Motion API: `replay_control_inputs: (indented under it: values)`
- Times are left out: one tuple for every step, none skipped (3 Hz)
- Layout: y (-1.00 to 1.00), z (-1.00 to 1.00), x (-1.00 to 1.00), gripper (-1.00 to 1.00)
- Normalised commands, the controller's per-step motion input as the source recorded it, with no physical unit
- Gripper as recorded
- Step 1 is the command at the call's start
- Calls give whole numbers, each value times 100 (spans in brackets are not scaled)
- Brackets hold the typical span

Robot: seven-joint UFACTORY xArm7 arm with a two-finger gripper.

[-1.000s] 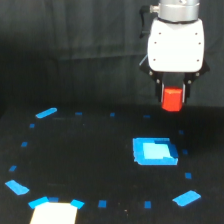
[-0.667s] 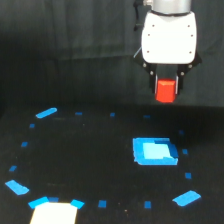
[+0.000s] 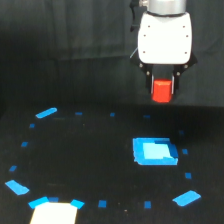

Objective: Pick up the red object from the table

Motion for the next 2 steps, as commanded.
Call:
replay_control_inputs:
  values:
    - [-82,10,-62,-100]
    - [-39,67,41,-100]
